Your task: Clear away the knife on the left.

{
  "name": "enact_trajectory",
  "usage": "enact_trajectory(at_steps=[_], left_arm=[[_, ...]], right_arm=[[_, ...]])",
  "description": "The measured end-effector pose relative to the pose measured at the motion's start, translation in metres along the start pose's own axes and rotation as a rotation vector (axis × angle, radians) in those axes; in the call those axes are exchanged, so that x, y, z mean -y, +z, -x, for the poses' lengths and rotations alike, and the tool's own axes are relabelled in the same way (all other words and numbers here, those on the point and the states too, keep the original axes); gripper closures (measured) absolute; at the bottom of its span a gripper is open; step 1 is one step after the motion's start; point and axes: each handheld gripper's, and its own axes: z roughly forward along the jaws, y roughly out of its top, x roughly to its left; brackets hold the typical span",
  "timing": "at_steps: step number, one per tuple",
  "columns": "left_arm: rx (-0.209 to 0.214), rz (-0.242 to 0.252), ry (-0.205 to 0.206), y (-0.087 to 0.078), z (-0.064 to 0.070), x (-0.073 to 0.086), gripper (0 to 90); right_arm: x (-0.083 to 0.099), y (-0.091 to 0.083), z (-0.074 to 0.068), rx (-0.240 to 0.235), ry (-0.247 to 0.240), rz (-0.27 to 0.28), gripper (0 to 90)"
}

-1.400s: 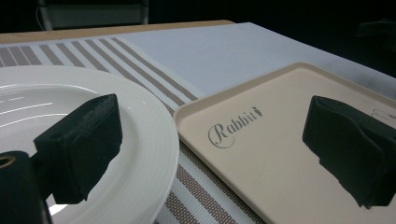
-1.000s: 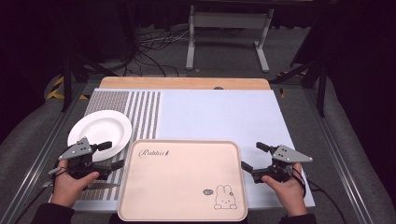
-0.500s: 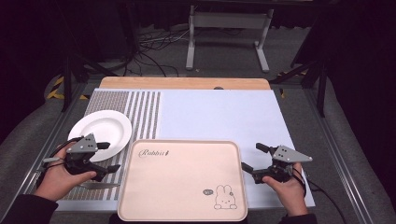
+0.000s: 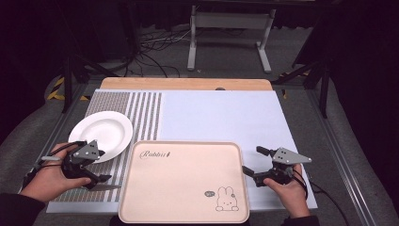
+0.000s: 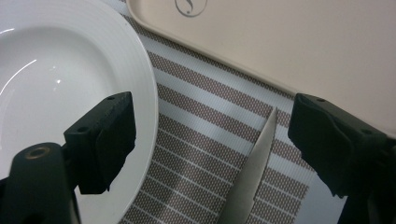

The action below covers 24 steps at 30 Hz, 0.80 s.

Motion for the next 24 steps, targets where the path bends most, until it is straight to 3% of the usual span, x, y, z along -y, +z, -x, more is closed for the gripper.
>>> enact_trajectory(at_steps=[9,20,24], left_arm=[[0.023,-0.184,0.109,0.002,-0.001,0.002,17.6],[0.010,-0.334,0.234,0.007,-0.001,0.006,23.1],[0.036,-0.402,0.273,0.011,-0.002,0.009,23.6]], right_arm=[[-0.001,0.000,-0.001,-0.008,-0.007,0.006,3.9],[-0.001,0.000,-0.001,-0.014,-0.005,0.006,4.1],[-0.001,0.000,-0.001,-0.019,-0.007,0.008,4.1]])
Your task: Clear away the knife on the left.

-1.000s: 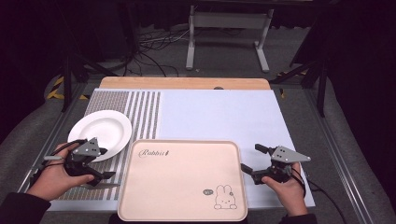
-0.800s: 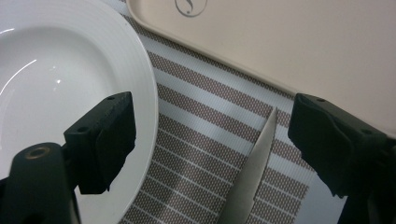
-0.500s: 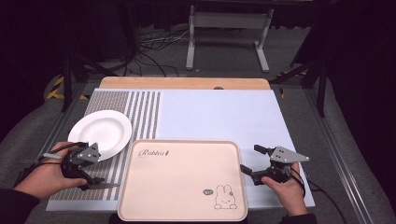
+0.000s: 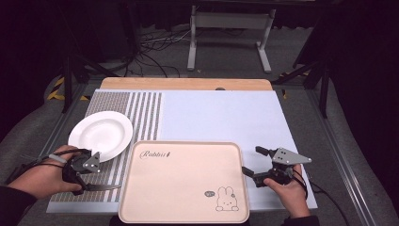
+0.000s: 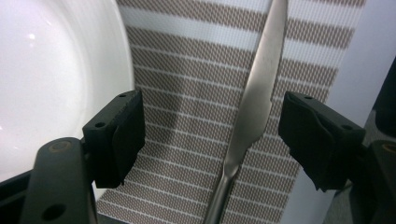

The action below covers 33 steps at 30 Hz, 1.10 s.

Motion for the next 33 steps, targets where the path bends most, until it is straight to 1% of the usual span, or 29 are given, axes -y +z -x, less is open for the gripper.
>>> enact_trajectory(at_steps=[3,6,7,8,12,13,14,15,16,17,19,20,21,22,23,24,26,28,31,32,33], left_arm=[[0.012,-0.027,0.019,0.003,0.000,0.001,27.3],[0.035,-0.062,0.026,0.006,0.000,0.002,30.3],[0.046,-0.080,0.032,0.007,0.000,0.003,31.0],[0.056,-0.088,0.036,0.008,0.000,0.004,32.5],[0.084,-0.152,0.060,0.010,-0.002,0.006,38.1],[0.091,-0.161,0.062,0.011,-0.002,0.007,40.7],[0.095,-0.160,0.050,0.012,-0.001,0.007,43.2],[0.095,-0.160,0.050,0.012,-0.001,0.007,44.7],[0.098,-0.179,0.047,0.013,-0.001,0.007,44.7],[0.106,-0.180,0.059,0.015,-0.002,0.008,45.7],[0.112,-0.200,0.060,0.016,-0.002,0.009,50.7],[0.111,-0.200,0.063,0.017,-0.002,0.010,51.7],[0.123,-0.215,0.060,0.018,-0.003,0.011,53.6],[0.124,-0.219,0.062,0.019,-0.003,0.011,56.8],[0.127,-0.228,0.055,0.020,-0.002,0.012,59.6],[0.131,-0.249,0.050,0.019,-0.003,0.012,62.6],[0.136,-0.253,0.028,0.020,-0.002,0.013,67.5],[0.120,-0.260,0.034,0.020,-0.002,0.014,70.9],[0.114,-0.261,0.043,0.020,-0.003,0.014,74.8],[0.110,-0.274,0.065,0.021,-0.002,0.013,75.5],[0.111,-0.280,0.064,0.022,-0.002,0.014,75.5]], right_arm=[[0.000,0.000,0.000,-0.002,0.000,-0.001,4.1],[0.000,0.001,0.000,-0.005,0.000,-0.001,4.0],[0.000,0.001,0.000,-0.007,-0.002,0.000,4.0],[0.000,0.001,0.000,-0.008,-0.003,0.000,4.0],[0.000,0.001,-0.001,-0.012,-0.005,0.002,3.8],[0.000,0.001,-0.001,-0.014,-0.007,0.003,3.7],[0.000,0.001,-0.001,-0.015,-0.010,0.002,3.6],[0.000,0.001,-0.001,-0.015,-0.010,0.002,3.6],[0.000,0.001,-0.001,-0.015,-0.013,0.001,3.6],[0.000,0.001,-0.001,-0.017,-0.015,-0.001,3.5],[0.000,0.001,-0.001,-0.020,-0.019,0.001,3.5],[0.000,0.001,-0.001,-0.021,-0.020,0.002,3.5],[0.000,0.001,-0.001,-0.022,-0.021,0.004,3.5],[0.000,0.001,-0.001,-0.022,-0.023,0.006,3.5],[0.000,0.001,-0.001,-0.021,-0.024,0.006,3.5],[0.000,0.001,-0.001,-0.021,-0.026,0.005,3.6],[0.000,0.000,-0.001,-0.016,-0.027,0.007,3.8],[0.000,-0.001,0.000,-0.018,-0.024,0.014,4.0],[-0.001,-0.001,-0.001,-0.022,-0.026,0.022,4.1],[-0.001,-0.001,-0.001,-0.022,-0.029,0.025,4.1],[-0.001,-0.001,-0.001,-0.024,-0.030,0.027,4.1]])
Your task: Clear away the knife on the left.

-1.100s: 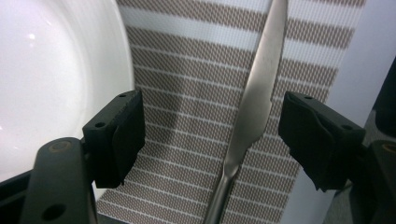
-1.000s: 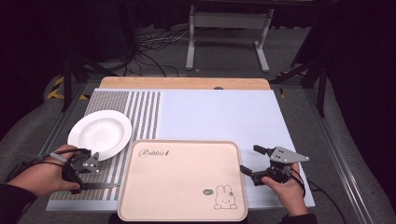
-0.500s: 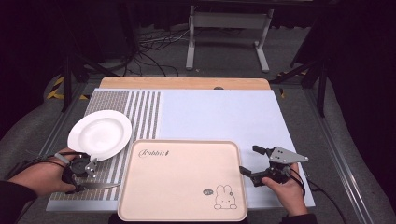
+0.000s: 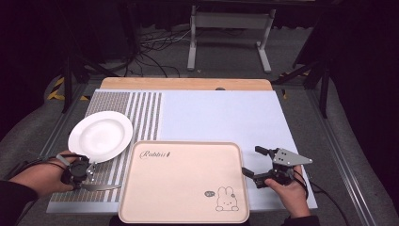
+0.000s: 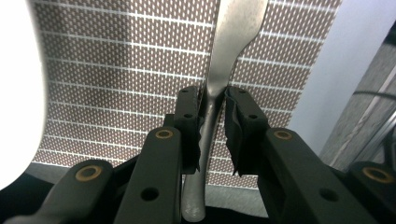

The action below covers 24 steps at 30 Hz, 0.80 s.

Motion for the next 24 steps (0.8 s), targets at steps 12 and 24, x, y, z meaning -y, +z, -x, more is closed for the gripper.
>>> enact_trajectory(at_steps=[12,24], left_arm=[[-0.024,-0.002,0.045,0.002,0.003,0.001,79.4],[-0.068,0.044,-0.012,-0.014,0.002,0.000,79.7]], right_arm=[[-0.001,-0.001,0.000,-0.003,-0.006,0.015,3.8],[-0.001,-0.003,0.001,-0.004,-0.005,0.026,3.7]])
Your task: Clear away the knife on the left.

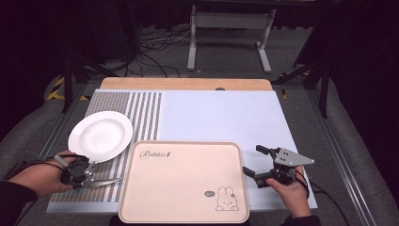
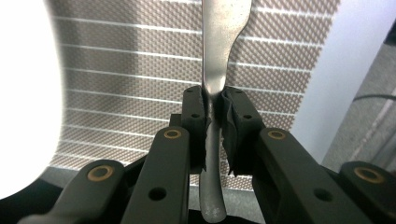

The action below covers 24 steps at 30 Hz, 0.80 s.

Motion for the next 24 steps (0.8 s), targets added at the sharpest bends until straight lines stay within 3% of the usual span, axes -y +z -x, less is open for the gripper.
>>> enact_trajectory(at_steps=[2,3,7,10,12,17,24], left_arm=[[-0.002,0.008,-0.021,-0.003,0.000,0.000,79.7],[0.006,0.041,-0.040,-0.010,0.000,0.000,79.7],[0.011,0.061,-0.063,-0.021,0.000,-0.002,79.8],[-0.036,0.085,-0.086,-0.031,0.001,-0.006,79.8],[-0.054,0.123,-0.136,-0.038,0.002,-0.009,79.8],[-0.026,0.164,-0.226,-0.052,0.000,-0.016,79.8],[-0.003,0.244,-0.294,-0.064,-0.003,-0.025,79.8]], right_arm=[[0.000,0.000,0.000,0.000,-0.001,-0.001,3.6],[0.000,-0.001,0.000,0.002,0.000,-0.003,3.6],[0.000,-0.001,0.001,0.004,0.001,-0.002,3.6],[0.000,-0.002,0.001,0.006,0.001,-0.003,3.5],[-0.001,-0.002,0.001,0.006,0.002,0.002,3.5],[-0.001,-0.003,0.002,0.013,0.005,0.004,3.5],[-0.001,-0.004,0.003,0.016,0.009,0.010,3.5]])
